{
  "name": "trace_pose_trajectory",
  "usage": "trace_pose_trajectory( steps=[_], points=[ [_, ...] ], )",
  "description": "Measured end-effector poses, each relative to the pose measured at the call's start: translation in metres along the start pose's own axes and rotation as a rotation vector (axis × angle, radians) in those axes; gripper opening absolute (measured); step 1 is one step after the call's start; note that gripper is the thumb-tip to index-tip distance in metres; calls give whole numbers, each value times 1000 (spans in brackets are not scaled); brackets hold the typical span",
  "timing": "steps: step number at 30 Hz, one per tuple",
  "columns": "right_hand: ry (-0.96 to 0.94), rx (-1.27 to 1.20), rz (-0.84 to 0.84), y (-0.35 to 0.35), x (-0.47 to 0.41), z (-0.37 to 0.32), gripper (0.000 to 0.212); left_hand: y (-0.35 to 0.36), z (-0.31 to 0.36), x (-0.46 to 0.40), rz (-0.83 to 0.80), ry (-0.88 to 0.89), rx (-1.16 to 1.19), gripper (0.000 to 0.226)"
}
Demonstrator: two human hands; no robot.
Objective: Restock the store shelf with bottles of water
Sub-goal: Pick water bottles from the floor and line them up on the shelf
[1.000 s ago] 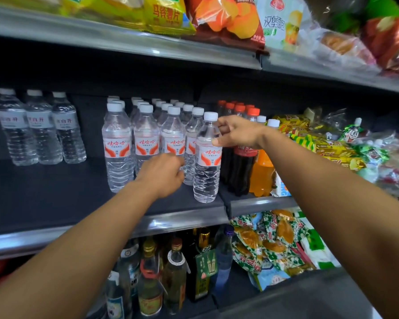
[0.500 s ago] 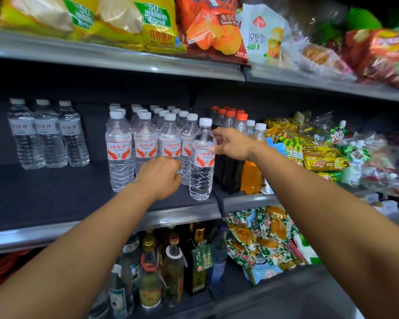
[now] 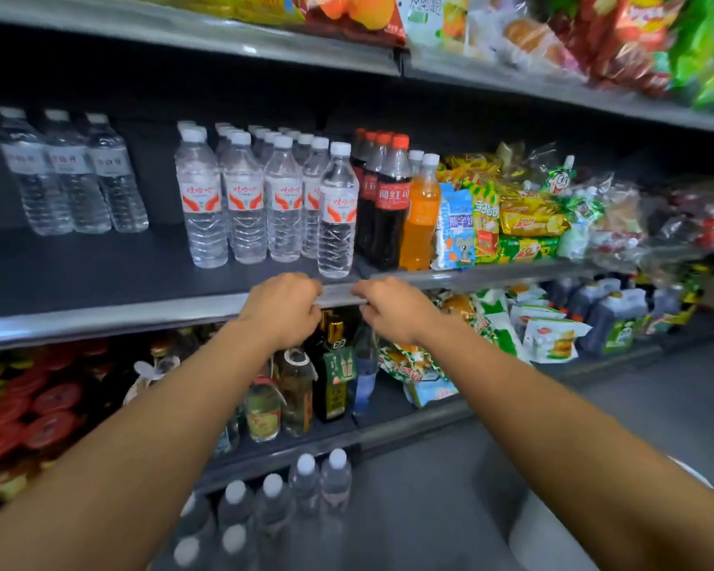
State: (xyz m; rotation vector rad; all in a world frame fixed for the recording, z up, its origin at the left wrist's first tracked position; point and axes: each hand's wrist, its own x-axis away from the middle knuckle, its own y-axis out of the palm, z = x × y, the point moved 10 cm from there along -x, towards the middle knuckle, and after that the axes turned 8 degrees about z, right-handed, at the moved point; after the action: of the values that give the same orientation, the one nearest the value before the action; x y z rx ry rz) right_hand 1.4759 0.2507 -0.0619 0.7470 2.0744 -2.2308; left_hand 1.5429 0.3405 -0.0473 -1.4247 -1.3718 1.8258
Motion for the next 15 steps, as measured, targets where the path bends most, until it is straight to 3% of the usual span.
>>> trace_pose_trajectory(
  steps=[9, 15],
  points=[
    [128, -98, -212, 106, 121, -21, 16, 100, 44, 109, -220, 9, 113, 20],
    [266, -226, -332, 192, 198, -31, 34, 184, 71, 179, -405, -41, 191, 29]
  ],
)
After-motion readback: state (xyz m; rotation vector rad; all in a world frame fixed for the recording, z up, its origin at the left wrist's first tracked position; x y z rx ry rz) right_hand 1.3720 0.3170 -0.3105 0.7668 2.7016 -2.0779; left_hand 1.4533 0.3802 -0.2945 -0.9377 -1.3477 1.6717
